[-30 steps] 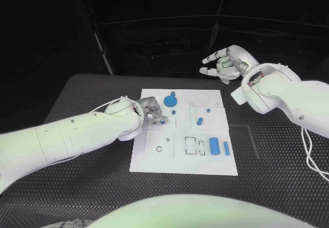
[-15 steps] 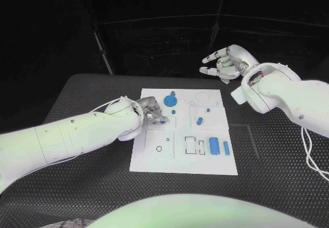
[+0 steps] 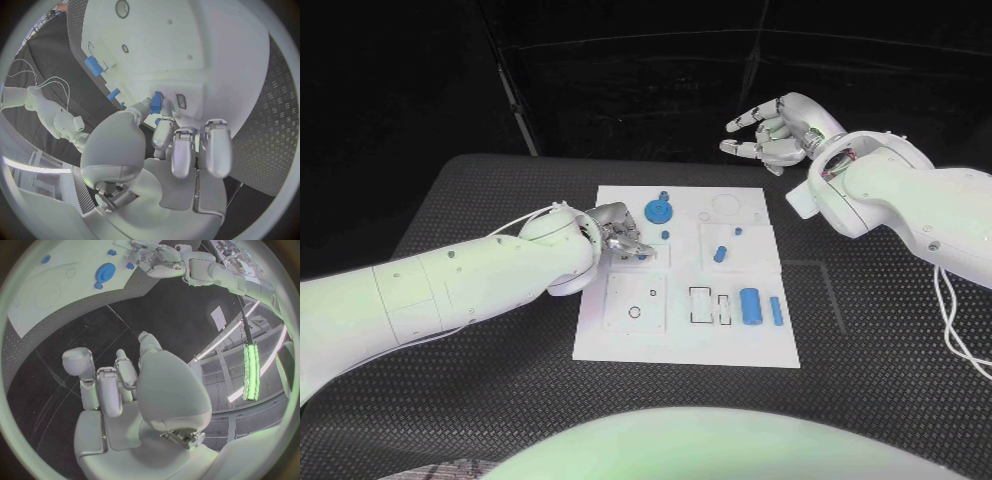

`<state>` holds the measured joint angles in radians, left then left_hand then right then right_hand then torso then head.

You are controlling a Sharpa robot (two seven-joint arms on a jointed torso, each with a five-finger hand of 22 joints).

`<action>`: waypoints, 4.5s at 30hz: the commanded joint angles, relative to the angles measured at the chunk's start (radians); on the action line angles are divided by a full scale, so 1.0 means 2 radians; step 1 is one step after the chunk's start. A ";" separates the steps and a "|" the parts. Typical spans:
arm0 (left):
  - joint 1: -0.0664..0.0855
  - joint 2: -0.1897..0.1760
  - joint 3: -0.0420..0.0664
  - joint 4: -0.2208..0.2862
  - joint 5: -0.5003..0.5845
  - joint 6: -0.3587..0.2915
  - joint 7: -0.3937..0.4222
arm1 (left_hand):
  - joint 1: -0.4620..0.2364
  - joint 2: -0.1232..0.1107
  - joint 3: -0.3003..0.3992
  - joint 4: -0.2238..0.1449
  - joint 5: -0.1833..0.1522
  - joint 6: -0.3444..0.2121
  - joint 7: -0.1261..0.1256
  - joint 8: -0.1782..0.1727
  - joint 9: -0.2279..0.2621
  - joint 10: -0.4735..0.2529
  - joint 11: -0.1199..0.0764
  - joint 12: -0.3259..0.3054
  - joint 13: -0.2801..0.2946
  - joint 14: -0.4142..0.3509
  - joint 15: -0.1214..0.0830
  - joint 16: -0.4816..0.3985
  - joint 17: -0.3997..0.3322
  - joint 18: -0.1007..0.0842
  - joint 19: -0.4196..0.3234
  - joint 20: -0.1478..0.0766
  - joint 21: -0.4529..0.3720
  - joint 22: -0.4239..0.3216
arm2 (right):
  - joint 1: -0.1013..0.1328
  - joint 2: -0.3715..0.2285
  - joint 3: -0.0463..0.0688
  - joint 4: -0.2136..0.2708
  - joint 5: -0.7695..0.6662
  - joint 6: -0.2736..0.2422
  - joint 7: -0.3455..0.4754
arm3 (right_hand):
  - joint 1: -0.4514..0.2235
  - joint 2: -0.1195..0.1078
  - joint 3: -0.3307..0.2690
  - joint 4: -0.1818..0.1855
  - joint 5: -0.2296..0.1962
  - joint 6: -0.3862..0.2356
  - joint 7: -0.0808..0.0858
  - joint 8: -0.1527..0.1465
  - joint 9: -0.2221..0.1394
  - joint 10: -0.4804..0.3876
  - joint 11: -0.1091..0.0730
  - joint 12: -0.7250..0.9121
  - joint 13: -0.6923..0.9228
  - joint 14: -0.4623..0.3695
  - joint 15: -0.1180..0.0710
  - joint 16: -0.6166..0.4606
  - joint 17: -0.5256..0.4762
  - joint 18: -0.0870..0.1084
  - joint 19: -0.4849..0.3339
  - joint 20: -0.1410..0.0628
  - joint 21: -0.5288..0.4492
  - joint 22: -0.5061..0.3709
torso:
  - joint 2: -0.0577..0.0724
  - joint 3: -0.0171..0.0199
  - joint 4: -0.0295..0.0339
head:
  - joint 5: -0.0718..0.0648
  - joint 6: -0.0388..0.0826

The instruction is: Assemble the parts on the task board

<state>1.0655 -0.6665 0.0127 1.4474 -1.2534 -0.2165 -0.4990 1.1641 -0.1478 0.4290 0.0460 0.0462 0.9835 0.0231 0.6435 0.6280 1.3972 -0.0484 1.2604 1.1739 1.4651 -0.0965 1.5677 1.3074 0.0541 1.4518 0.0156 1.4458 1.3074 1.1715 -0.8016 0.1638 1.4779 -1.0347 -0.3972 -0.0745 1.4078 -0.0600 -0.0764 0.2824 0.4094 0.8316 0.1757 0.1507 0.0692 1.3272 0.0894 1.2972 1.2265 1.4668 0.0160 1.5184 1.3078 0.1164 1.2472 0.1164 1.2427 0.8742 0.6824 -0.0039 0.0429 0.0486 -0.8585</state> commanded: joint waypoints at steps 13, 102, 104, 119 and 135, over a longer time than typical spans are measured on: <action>-0.002 -0.002 -0.002 0.000 0.004 0.010 -0.007 | -0.014 0.001 -0.025 0.013 0.003 0.011 -0.007 0.003 0.001 0.002 -0.004 0.003 0.001 0.053 -0.003 0.002 0.132 -0.005 0.005 -0.002 0.003 0.042 | 0.001 0.002 0.000 -0.001 0.001 0.002 0.005 | -0.002 0.008 -0.004 0.001 0.015 0.004 -0.001 0.003 -0.001 0.000 -0.002 -0.001 -0.002 0.038 -0.004 -0.002 0.070 0.005 -0.004 -0.002 -0.003 -0.002 | 0.000 -0.0001 -0.0001 | 0.001 -0.002; 0.004 0.004 0.002 -0.021 0.045 0.054 -0.009 | -0.061 0.030 -0.042 0.071 0.003 0.009 -0.007 0.003 0.003 0.002 -0.003 0.005 0.004 0.053 -0.003 0.002 0.132 -0.004 0.004 -0.002 0.000 0.043 | 0.001 0.005 0.000 -0.009 0.004 0.006 0.005 | -0.004 0.009 -0.005 0.002 0.018 0.004 -0.001 0.003 -0.001 0.000 -0.002 -0.001 -0.002 0.038 -0.004 -0.003 0.070 0.005 -0.003 -0.002 -0.004 -0.002 | 0.000 -0.0001 -0.0004 | -0.001 -0.003; 0.004 0.003 0.002 -0.021 0.045 0.056 -0.009 | -0.061 0.030 -0.041 0.071 0.003 0.009 -0.007 0.003 0.003 0.003 -0.003 0.005 0.004 0.053 -0.003 0.002 0.132 -0.004 0.004 -0.002 0.000 0.043 | 0.001 0.005 0.000 -0.009 0.004 0.006 0.005 | -0.004 0.009 -0.005 0.002 0.018 0.004 -0.001 0.003 -0.001 0.000 -0.002 -0.001 -0.002 0.038 -0.004 -0.003 0.070 0.005 -0.003 -0.002 -0.004 -0.002 | 0.000 -0.0002 0.0001 | -0.001 -0.004; 0.010 0.001 0.003 -0.025 0.045 0.066 -0.009 | -0.058 0.031 -0.037 0.069 0.003 0.011 -0.008 0.005 0.004 0.004 -0.004 0.007 0.006 0.053 -0.003 0.002 0.132 -0.004 0.005 -0.002 0.000 0.043 | 0.001 0.006 0.000 -0.009 0.004 0.006 0.005 | -0.004 0.009 -0.005 0.002 0.018 0.004 -0.001 0.003 -0.001 0.000 -0.002 -0.001 -0.002 0.038 -0.004 -0.003 0.070 0.005 -0.003 -0.002 -0.004 -0.002 | 0.000 -0.0001 -0.0001 | 0.000 -0.004; 0.015 0.007 0.003 -0.031 0.045 0.068 -0.009 | -0.058 0.031 -0.037 0.069 0.003 0.012 -0.008 0.006 0.005 0.005 -0.004 0.008 0.007 0.053 -0.003 0.002 0.132 -0.005 0.005 -0.002 0.000 0.044 | 0.001 0.007 0.000 -0.010 0.004 0.006 0.005 | -0.004 0.009 -0.005 0.002 0.018 0.004 -0.001 0.003 -0.001 0.000 -0.002 -0.001 -0.002 0.038 -0.004 -0.003 0.070 0.005 -0.003 -0.002 -0.004 -0.002 | 0.000 0.0002 -0.0004 | 0.000 -0.005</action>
<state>1.0939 -0.6547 0.0179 1.3858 -1.1654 -0.0948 -0.5098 1.0496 -0.0868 0.3510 0.1846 0.0464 0.9990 0.0071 0.6508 0.6357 1.4030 -0.0541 1.2703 1.1869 1.4651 -0.0962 1.5677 1.3074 0.0542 1.4549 0.0126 1.4457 1.3074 1.1708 -0.7890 0.1636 1.4572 -1.0282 -0.3882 -0.0720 1.4014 -0.0536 -0.0795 0.2855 0.4393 0.8317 0.1757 0.1507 0.0688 1.3272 0.0894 1.2972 1.2243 1.4668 0.0159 1.5187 1.3078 0.1166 1.2438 0.1129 1.2383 0.8712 0.6828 -0.0039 0.0425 0.0487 -0.8680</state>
